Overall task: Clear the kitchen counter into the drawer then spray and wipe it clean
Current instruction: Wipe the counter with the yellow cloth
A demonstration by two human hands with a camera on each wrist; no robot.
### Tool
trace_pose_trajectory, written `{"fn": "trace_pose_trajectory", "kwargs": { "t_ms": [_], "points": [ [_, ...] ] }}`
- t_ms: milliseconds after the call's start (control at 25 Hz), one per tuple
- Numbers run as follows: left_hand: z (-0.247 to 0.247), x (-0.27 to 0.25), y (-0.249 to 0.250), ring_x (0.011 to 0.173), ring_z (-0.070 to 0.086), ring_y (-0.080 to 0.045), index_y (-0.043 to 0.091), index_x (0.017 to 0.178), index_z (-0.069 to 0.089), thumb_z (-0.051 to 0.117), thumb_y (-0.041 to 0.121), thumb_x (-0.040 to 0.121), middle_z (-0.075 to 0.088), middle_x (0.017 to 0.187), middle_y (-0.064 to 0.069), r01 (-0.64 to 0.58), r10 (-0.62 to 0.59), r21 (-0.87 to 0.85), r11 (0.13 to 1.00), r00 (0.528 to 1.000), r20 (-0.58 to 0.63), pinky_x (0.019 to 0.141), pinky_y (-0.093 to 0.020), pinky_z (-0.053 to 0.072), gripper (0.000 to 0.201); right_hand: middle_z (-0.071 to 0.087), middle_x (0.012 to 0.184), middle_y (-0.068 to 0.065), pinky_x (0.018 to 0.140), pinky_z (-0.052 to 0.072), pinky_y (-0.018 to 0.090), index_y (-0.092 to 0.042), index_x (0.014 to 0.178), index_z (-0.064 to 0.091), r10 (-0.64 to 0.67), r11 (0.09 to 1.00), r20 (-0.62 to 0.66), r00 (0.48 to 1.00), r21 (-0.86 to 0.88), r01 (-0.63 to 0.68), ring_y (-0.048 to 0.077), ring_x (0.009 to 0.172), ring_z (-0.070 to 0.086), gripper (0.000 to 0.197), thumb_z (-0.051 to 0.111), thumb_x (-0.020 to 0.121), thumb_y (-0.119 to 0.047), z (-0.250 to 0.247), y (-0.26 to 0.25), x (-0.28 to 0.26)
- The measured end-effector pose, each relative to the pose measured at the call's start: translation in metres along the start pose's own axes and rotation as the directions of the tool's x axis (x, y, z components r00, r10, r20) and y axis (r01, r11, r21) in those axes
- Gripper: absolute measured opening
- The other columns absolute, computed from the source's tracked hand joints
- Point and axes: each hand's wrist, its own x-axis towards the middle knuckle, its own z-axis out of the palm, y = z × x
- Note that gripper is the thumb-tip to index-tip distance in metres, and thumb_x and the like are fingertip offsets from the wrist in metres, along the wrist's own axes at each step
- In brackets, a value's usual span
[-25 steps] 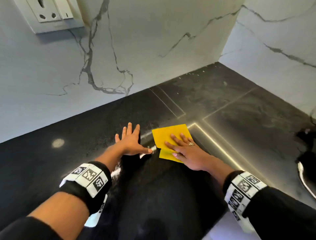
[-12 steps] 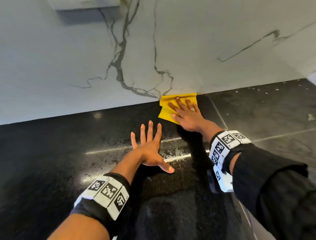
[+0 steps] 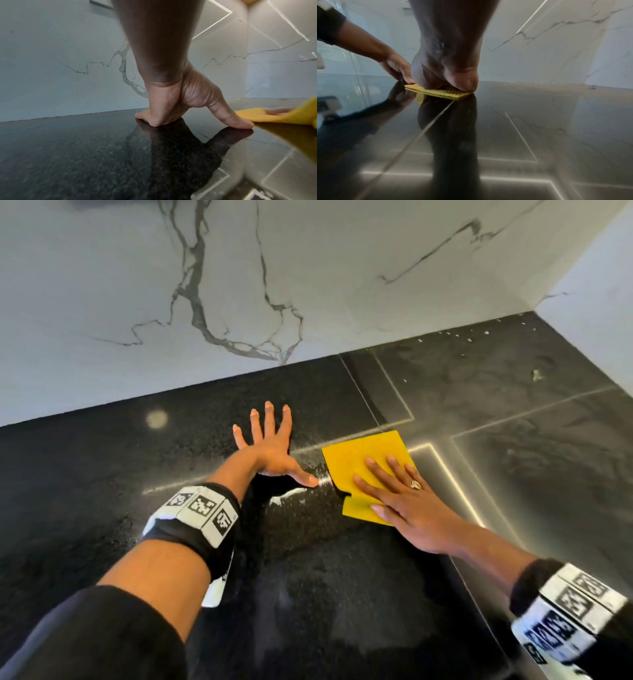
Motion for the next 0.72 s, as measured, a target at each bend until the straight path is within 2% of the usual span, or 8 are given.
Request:
{"fn": "trace_pose_trajectory", "kwargs": {
  "t_ms": [120,280,360,440,520,560,640,720],
  "points": [
    [0.011,-0.010,0.002,0.141,-0.035,-0.031,0.032,0.151,-0.021,0.076,0.068,0.062,-0.037,0.154,-0.003,-0.023,0.023,-0.005,1.000,0.997,-0.076,0.109,-0.060,-0.021,0.137,-0.018,0.161,-0.019,0.119,-0.013,0.037,-0.052,0.151,0.000,0.082,0.997,-0.046,0.996,0.009,-0.081,0.017,0.148,-0.025,0.053,0.008,0.099,-0.056,0.029,-0.023,-0.061],
    [0.054,-0.042,0.010,0.149,-0.014,-0.029,0.024,0.157,0.004,0.055,0.056,0.090,-0.013,0.163,-0.003,-0.126,0.141,0.074,0.989,0.956,-0.256,0.118,-0.057,-0.007,0.090,-0.010,0.164,-0.015,0.121,-0.008,0.041,-0.048,0.153,0.004,0.196,0.981,-0.170,0.966,0.034,-0.193,0.019,0.150,-0.019,0.054,0.007,0.100,-0.057,0.069,-0.060,-0.131],
    [0.089,-0.072,0.018,0.150,-0.011,-0.029,0.022,0.156,0.006,0.048,0.054,0.094,-0.009,0.164,-0.004,-0.215,0.251,0.165,0.963,0.934,-0.252,0.118,-0.057,-0.005,0.082,-0.004,0.165,-0.013,0.122,-0.003,0.043,-0.046,0.154,0.010,0.271,0.962,-0.252,0.929,0.057,-0.265,0.020,0.151,-0.014,0.053,0.011,0.101,-0.055,0.091,-0.082,-0.163],
    [0.126,-0.107,0.029,0.149,-0.014,-0.027,0.023,0.156,0.004,0.047,0.056,0.094,-0.012,0.163,-0.003,-0.327,0.368,0.227,0.917,0.915,-0.167,0.118,-0.055,-0.007,0.083,0.006,0.165,-0.009,0.123,0.002,0.045,-0.042,0.154,0.020,0.359,0.933,-0.364,0.860,0.111,-0.342,0.022,0.153,-0.006,0.052,0.020,0.103,-0.049,0.115,-0.103,-0.184],
    [0.156,-0.143,0.037,0.148,-0.018,-0.024,0.025,0.156,-0.002,0.045,0.057,0.094,-0.019,0.162,-0.002,-0.432,0.464,0.279,0.858,0.884,-0.059,0.118,-0.053,-0.010,0.084,0.017,0.164,-0.004,0.122,0.005,0.046,-0.034,0.153,0.029,0.454,0.890,-0.493,0.743,0.215,-0.402,0.026,0.153,0.003,0.051,0.025,0.103,-0.044,0.139,-0.121,-0.189],
    [0.166,-0.159,0.037,0.148,-0.021,-0.023,0.026,0.156,-0.005,0.045,0.057,0.094,-0.023,0.161,-0.002,-0.475,0.503,0.308,0.824,0.864,-0.013,0.119,-0.053,-0.010,0.085,0.021,0.163,0.000,0.122,0.005,0.047,-0.027,0.153,0.032,0.511,0.859,-0.546,0.664,0.301,-0.413,0.028,0.152,0.005,0.052,0.025,0.104,-0.043,0.149,-0.130,-0.185],
    [0.182,-0.188,0.031,0.146,-0.026,-0.021,0.027,0.154,-0.012,0.044,0.057,0.095,-0.032,0.157,-0.001,-0.536,0.556,0.355,0.766,0.829,0.053,0.118,-0.051,-0.012,0.087,0.022,0.162,0.011,0.123,0.002,0.044,-0.013,0.152,0.034,0.648,0.761,-0.612,0.453,0.519,-0.389,0.035,0.151,0.004,0.054,0.026,0.105,-0.039,0.165,-0.155,-0.168],
    [0.196,-0.213,0.016,0.143,-0.031,-0.021,0.027,0.152,-0.018,0.045,0.056,0.095,-0.040,0.152,0.001,-0.558,0.565,0.377,0.739,0.818,0.104,0.118,-0.050,-0.015,0.090,0.009,0.163,0.015,0.123,-0.003,0.038,-0.007,0.153,0.027,0.774,0.633,-0.580,0.255,0.716,-0.293,0.036,0.151,-0.005,0.053,0.032,0.106,-0.031,0.178,-0.198,-0.144]
  ]
}}
